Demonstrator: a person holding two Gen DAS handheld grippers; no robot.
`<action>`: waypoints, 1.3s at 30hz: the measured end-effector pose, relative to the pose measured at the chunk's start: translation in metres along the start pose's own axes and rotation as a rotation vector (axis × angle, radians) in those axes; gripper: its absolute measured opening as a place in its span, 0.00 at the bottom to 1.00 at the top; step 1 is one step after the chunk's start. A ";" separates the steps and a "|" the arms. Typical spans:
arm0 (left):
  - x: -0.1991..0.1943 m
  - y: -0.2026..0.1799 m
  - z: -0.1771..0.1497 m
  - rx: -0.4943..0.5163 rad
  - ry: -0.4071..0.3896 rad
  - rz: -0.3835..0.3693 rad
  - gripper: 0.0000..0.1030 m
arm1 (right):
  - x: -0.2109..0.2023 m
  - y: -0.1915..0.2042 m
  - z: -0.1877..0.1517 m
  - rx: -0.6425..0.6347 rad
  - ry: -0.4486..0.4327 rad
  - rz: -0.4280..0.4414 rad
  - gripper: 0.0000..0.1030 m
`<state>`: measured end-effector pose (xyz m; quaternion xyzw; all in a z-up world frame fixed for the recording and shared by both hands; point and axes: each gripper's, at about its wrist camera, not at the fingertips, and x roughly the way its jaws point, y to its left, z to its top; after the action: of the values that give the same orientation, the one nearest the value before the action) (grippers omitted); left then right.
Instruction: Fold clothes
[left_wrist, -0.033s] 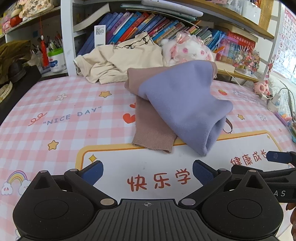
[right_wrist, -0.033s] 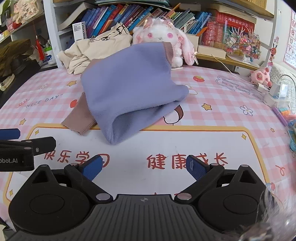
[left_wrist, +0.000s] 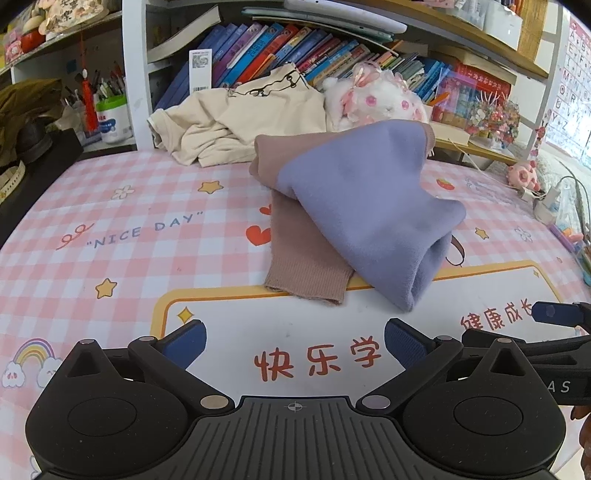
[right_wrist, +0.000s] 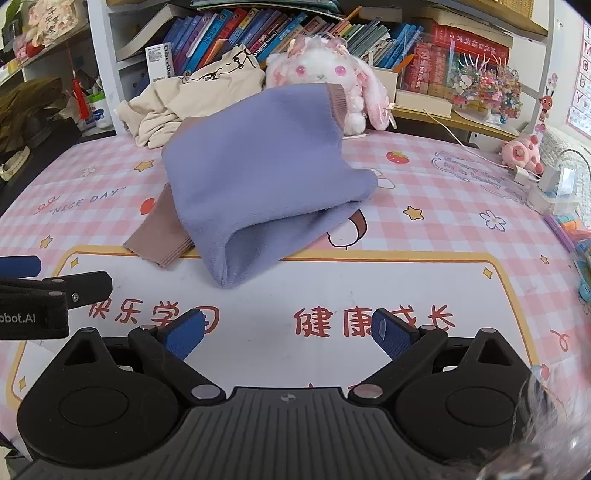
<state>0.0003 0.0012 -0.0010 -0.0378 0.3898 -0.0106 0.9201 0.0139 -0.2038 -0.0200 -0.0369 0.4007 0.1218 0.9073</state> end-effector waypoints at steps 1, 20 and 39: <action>0.001 0.001 0.000 -0.001 0.001 -0.002 1.00 | 0.000 0.000 0.000 -0.001 0.000 -0.001 0.95; 0.005 0.008 -0.007 -0.011 -0.005 -0.006 1.00 | -0.002 0.003 0.000 -0.006 -0.001 0.008 0.95; -0.002 0.006 -0.001 -0.027 0.004 0.003 1.00 | -0.003 0.003 0.001 -0.007 -0.019 0.002 0.95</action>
<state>-0.0021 0.0074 -0.0002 -0.0498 0.3916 -0.0041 0.9188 0.0114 -0.2011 -0.0171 -0.0384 0.3917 0.1245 0.9108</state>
